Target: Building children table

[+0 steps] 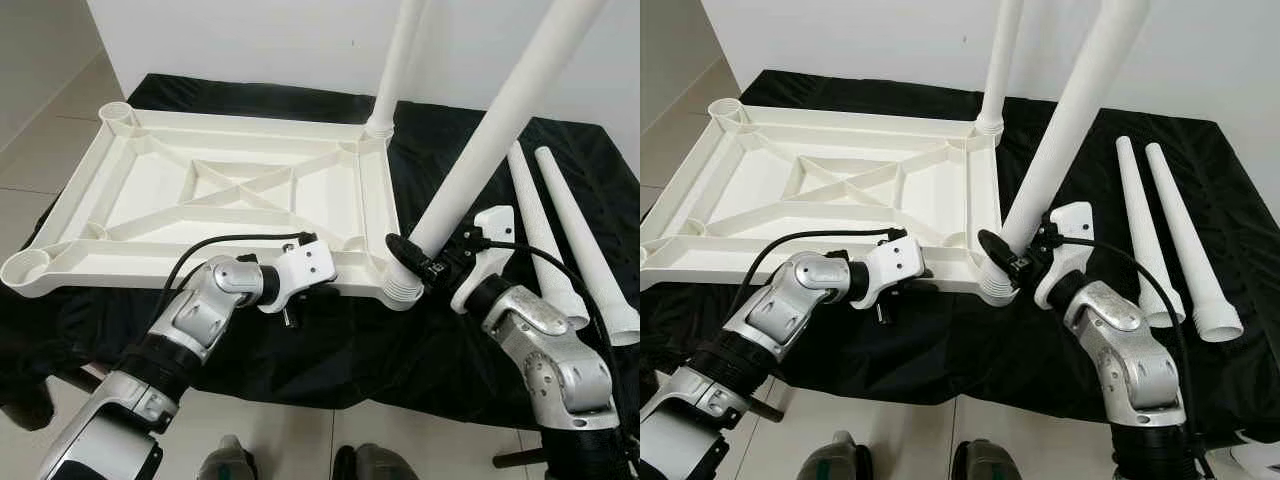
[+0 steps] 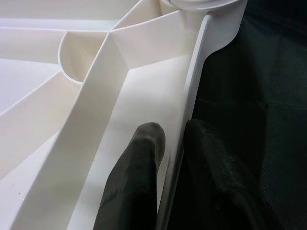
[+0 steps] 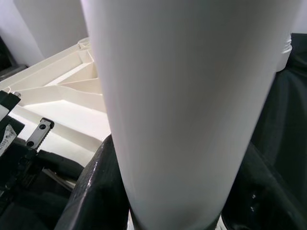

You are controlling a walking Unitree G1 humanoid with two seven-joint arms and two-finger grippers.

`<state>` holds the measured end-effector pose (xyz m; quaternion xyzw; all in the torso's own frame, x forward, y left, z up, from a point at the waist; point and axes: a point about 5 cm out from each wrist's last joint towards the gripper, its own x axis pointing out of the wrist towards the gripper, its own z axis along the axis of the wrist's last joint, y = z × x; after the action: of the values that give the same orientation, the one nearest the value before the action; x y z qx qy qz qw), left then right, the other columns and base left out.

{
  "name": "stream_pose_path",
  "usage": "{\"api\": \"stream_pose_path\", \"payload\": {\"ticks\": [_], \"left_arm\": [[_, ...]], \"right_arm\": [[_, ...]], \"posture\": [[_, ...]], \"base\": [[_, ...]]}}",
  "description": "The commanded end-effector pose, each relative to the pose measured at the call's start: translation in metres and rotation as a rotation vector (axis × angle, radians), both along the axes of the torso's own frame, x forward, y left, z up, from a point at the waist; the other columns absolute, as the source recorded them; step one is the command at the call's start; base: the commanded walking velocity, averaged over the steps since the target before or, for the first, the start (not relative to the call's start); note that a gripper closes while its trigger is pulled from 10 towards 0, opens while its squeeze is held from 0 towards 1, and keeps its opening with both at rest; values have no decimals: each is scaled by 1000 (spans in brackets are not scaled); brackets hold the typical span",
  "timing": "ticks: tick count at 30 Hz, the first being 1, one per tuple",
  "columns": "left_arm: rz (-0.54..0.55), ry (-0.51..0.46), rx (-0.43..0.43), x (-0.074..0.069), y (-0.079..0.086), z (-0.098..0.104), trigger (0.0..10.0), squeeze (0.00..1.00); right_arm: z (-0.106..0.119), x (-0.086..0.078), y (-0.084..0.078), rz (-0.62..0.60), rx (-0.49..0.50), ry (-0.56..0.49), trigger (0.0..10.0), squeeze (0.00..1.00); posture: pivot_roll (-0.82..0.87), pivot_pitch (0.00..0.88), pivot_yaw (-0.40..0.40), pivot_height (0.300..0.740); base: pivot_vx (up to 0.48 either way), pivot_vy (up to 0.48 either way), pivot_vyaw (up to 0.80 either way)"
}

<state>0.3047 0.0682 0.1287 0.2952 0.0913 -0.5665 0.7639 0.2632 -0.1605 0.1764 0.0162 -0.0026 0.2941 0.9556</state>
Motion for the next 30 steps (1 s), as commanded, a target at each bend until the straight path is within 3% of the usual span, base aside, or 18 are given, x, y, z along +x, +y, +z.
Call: {"api": "stream_pose_path", "payload": {"ticks": [1,18,30], "left_arm": [[86,-95,-14,9,5,10,10000,0],[79,-92,-18,7,4,11,10000,0],[79,-90,-20,6,3,10,10000,0]], "right_arm": [[-19,-1,0,-15,-13,80,10000,0],[-18,0,-26,-59,-91,94,10000,0],[-30,-7,-13,-24,-92,47,10000,0]], "posture": [[-36,58,-30,740],[-43,69,-27,740],[-40,71,-30,740]], "base": [[0,0,0],[0,0,0],[0,0,0]]}}
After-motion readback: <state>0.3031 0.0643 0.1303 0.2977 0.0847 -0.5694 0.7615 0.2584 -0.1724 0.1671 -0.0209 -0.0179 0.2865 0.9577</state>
